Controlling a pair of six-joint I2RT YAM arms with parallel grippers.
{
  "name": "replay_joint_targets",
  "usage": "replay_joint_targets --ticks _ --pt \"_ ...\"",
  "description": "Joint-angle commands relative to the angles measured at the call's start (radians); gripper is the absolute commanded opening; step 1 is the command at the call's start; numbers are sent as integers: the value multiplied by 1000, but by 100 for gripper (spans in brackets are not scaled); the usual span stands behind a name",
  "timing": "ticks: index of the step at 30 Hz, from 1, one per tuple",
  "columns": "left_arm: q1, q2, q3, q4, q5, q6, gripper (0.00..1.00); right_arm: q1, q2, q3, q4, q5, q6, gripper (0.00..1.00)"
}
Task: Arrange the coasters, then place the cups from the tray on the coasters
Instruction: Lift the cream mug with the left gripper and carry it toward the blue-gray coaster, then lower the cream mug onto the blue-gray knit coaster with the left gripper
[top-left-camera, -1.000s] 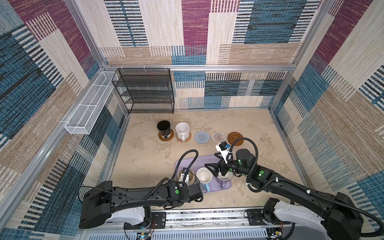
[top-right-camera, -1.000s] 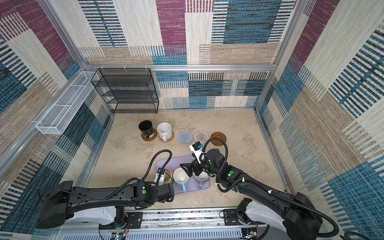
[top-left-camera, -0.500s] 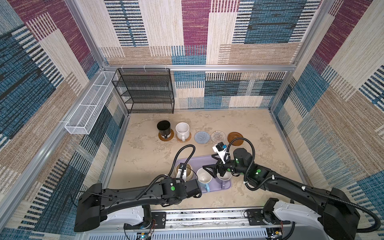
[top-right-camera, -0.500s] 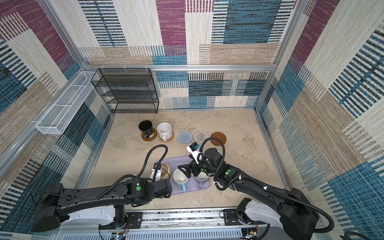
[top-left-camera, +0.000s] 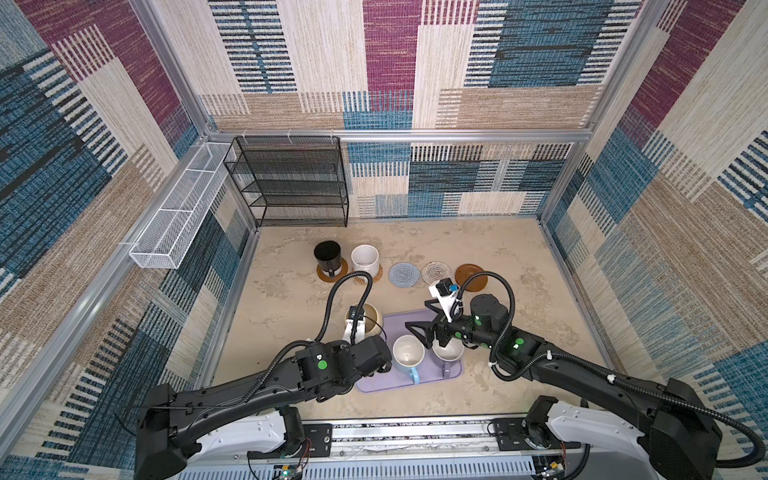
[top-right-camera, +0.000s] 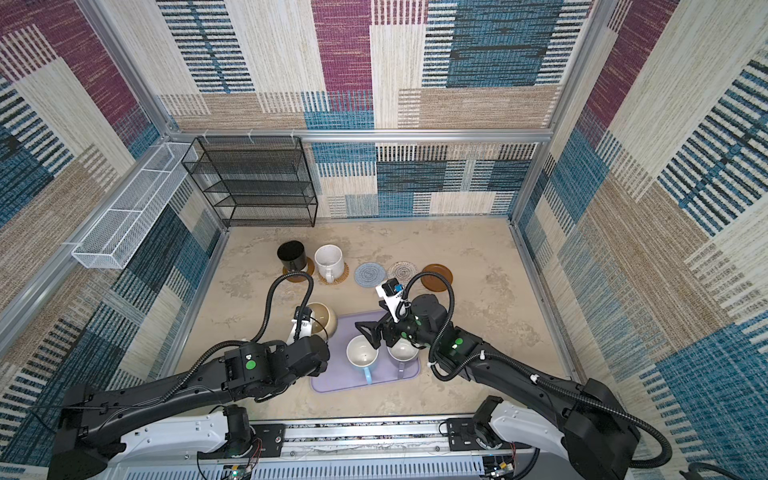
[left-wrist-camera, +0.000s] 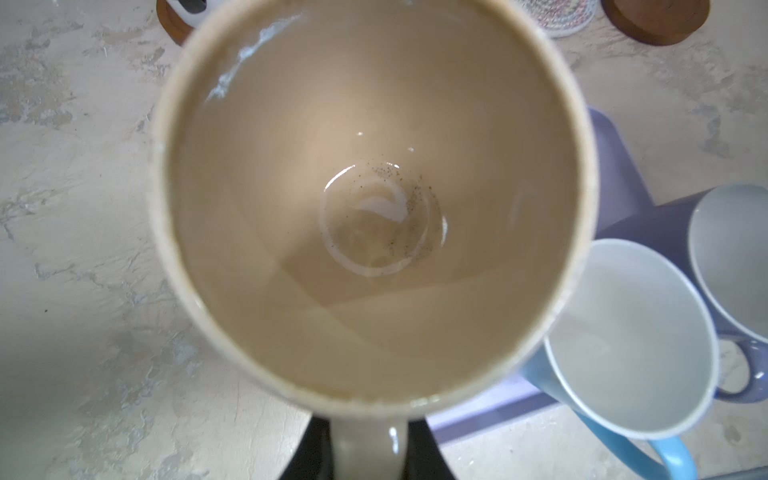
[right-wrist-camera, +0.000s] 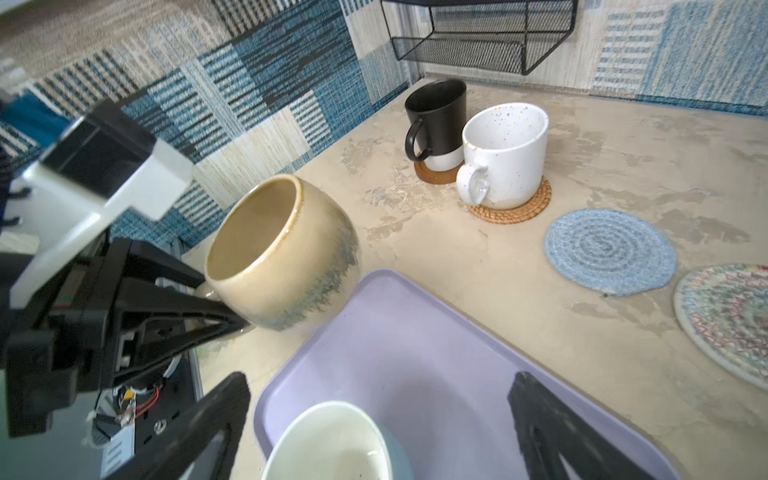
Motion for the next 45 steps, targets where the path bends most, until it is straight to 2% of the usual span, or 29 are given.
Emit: replay_joint_targets --ticks 1,6,11,28,36,45 --pt "19 5 26 126 -45 96 0 -23 20 40 42 70 64 100" --pt "57 68 86 169 -21 159 0 -69 44 68 39 90 129 100" --pt "121 102 89 283 66 198 0 -137 71 62 30 55 172 100" --pt "286 412 305 392 206 284 0 -283 63 46 38 4 126 100" --pt "336 608 452 390 269 276 0 -289 37 -1 94 -75 82 100" --pt "388 794 599 356 259 272 0 -309 39 -22 125 -34 61 100"
